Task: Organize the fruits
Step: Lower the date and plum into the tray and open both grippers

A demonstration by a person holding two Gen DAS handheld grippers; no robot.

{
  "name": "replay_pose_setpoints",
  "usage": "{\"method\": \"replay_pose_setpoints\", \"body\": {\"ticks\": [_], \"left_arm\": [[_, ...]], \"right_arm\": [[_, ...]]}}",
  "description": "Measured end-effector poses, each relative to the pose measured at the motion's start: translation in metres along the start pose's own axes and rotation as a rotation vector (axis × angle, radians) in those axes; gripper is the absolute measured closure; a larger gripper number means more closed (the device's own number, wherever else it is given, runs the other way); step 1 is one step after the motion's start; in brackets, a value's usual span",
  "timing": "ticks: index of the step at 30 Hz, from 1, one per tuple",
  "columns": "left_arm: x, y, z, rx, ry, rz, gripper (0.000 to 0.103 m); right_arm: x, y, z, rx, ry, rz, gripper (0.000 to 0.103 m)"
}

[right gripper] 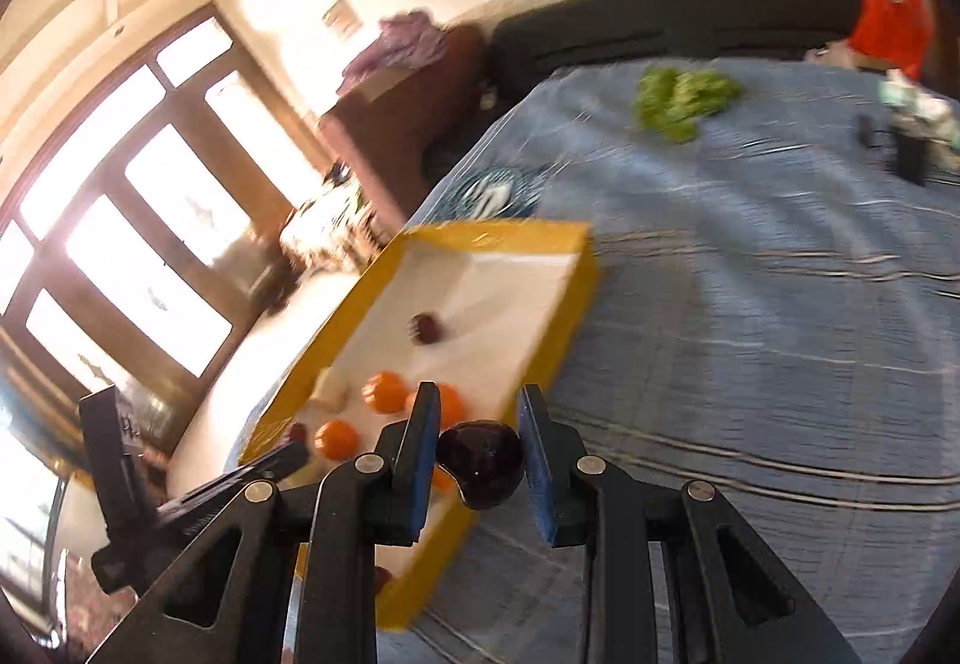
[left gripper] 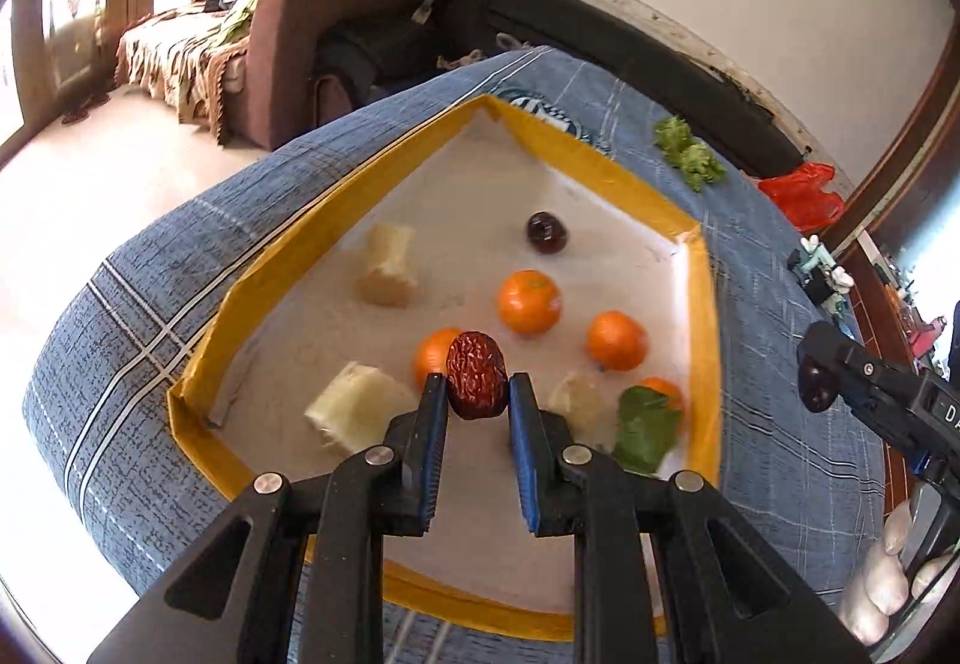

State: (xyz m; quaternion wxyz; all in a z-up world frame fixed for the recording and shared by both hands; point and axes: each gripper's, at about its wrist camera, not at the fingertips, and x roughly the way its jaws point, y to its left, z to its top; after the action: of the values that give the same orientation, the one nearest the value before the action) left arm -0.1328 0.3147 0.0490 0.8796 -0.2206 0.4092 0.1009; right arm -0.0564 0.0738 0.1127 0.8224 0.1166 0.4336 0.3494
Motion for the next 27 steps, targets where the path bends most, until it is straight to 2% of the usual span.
{"method": "replay_pose_setpoints", "body": {"ticks": [3, 8, 10, 19, 22, 24, 27], "left_arm": [[0.006, 0.005, -0.001, 0.001, 0.030, -0.031, 0.083], [0.015, 0.005, -0.003, 0.010, 0.063, -0.039, 0.083], [0.019, 0.005, -0.003, 0.008, 0.071, -0.059, 0.083], [0.015, 0.008, 0.000, -0.022, 0.064, -0.099, 0.075], [0.005, 0.011, 0.001, -0.047, 0.048, -0.115, 0.066], [0.000, 0.011, 0.002, -0.056, 0.034, -0.124, 0.053], [-0.011, 0.007, 0.003, -0.057, 0.009, -0.126, 0.045]], "right_arm": [[0.034, 0.020, 0.001, -0.018, 0.061, 0.020, 0.073], [0.089, 0.040, 0.010, -0.038, 0.146, 0.022, 0.073], [0.109, 0.046, 0.013, -0.053, 0.169, 0.002, 0.073], [0.145, 0.048, 0.022, -0.091, 0.196, -0.090, 0.073], [0.151, 0.045, 0.024, -0.085, 0.202, -0.092, 0.072], [0.151, 0.044, 0.027, -0.079, 0.202, -0.087, 0.071], [0.142, 0.045, 0.031, -0.093, 0.164, -0.091, 0.067]]}}
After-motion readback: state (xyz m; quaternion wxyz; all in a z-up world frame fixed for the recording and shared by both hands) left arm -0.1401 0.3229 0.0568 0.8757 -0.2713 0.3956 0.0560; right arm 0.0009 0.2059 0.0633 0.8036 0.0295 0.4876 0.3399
